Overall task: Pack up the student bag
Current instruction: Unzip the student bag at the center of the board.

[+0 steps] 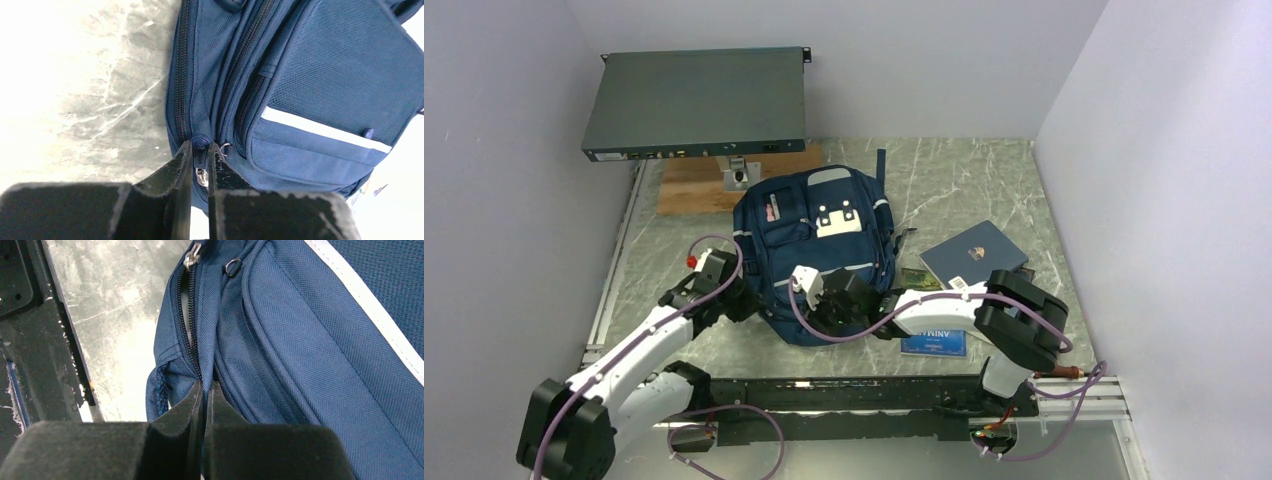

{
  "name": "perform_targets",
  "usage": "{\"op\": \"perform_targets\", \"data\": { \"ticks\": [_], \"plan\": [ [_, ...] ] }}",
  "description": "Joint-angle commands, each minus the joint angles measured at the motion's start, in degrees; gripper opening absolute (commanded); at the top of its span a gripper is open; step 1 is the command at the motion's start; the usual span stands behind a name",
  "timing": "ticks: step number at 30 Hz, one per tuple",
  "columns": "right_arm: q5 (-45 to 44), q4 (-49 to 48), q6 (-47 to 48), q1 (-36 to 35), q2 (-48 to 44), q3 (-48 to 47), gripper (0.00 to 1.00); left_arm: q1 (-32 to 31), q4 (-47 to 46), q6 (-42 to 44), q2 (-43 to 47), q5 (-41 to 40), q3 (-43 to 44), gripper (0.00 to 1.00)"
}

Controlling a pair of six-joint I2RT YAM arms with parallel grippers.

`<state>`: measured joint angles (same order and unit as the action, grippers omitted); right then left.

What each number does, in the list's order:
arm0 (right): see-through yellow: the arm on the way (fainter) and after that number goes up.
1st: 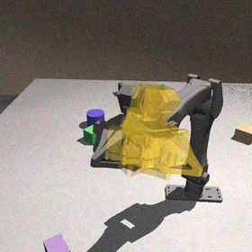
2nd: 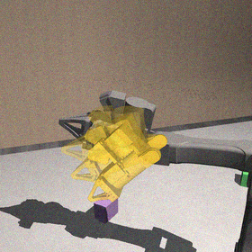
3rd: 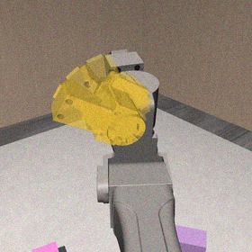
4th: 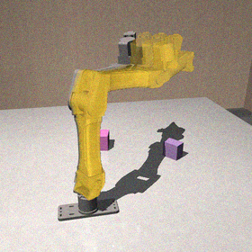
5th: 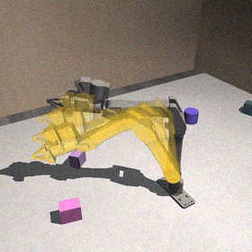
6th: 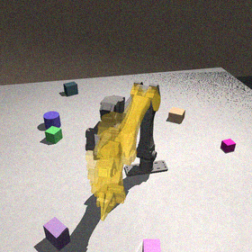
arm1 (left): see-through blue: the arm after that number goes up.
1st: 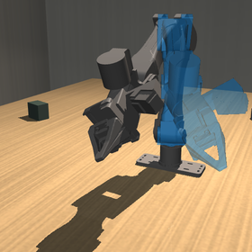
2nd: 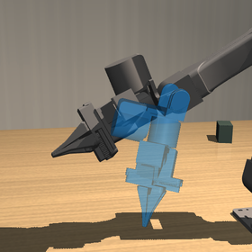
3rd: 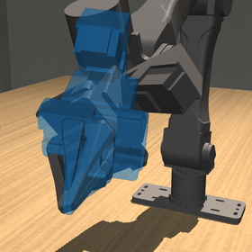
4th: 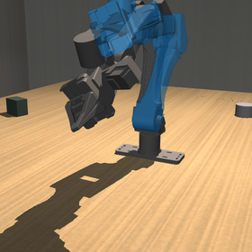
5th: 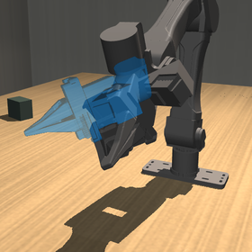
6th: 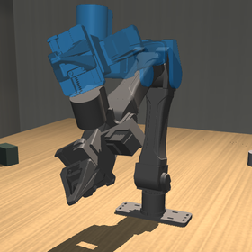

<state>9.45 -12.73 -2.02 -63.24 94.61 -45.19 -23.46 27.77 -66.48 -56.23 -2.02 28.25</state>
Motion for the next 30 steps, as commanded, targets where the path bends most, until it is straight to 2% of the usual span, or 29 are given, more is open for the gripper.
{"op": "perform_targets", "data": {
  "ticks": [1,5,8,12,15,16,17,18,19,21,22,24,26,29,30],
  "plan": [
    [-4.5,-4.8,-1.2,-0.5,-5.4,4.2,0.0,0.8,4.3,0.0,5.5,-11.0,-0.4,0.0],
    [-3.6,-6.8,1.1,-0.8,-9.6,7.2,0.0,3.6,2.4,1.2,6.1,-15.8,-0.7,0.0],
    [-2.2,-7.3,3.6,-1.3,-12.6,7.8,0.0,7.6,-2.0,4.6,2.0,-16.1,0.6,0.0],
    [1.2,-5.4,5.3,-1.4,-13.8,5.2,0.0,12.3,-2.6,8.6,-5.1,-18.5,5.7,0.0],
    [2.2,-2.1,3.4,-1.2,-11.7,1.2,0.0,13.0,0.3,11.7,-7.0,-18.0,8.7,0.0],
    [1.2,-0.5,1.3,-1.1,-11.3,-0.4,0.13,13.0,1.5,12.5,-6.5,-17.0,9.1,0.04],
    [-0.1,1.2,-1.2,-1.1,-11.4,-2.1,0.31,13.0,2.6,13.0,-5.5,-15.5,9.1,0.15],
    [-1.2,2.8,-3.5,-1.1,-12.0,-2.7,0.46,12.9,3.6,13.5,-3.8,-13.4,8.8,0.31],
    [-2.5,4.8,-6.4,-1.1,-13.1,-3.3,0.52,12.9,4.5,14.0,-1.7,-11.5,8.2,0.47],
    [-7.3,11.1,-11.8,-0.8,-16.2,-4.6,0.66,12.9,6.2,15.3,3.1,-8.2,7.2,0.65],
    [-9.0,15.7,-15.1,0.0,-17.8,-5.7,0.72,12.9,6.5,16.5,5.4,-5.6,6.8,0.71],
    [-12.1,27.6,-21.4,4.1,-20.5,-8.0,0.8,12.8,5.3,20.6,10.8,0.6,6.0,0.81],
    [-12.7,36.7,-26.5,10.4,-23.0,-8.9,0.8,12.7,3.0,24.0,14.4,7.4,5.7,0.97],
    [-16.9,41.9,-30.3,20.8,-30.4,-4.0,0.83,12.3,-2.9,28.9,17.5,19.0,5.3,1.0],
    [-19.1,43.6,-31.9,24.9,-33.4,-2.2,0.86,12.0,-4.8,29.7,17.9,22.7,5.3,1.0]
  ]
}}
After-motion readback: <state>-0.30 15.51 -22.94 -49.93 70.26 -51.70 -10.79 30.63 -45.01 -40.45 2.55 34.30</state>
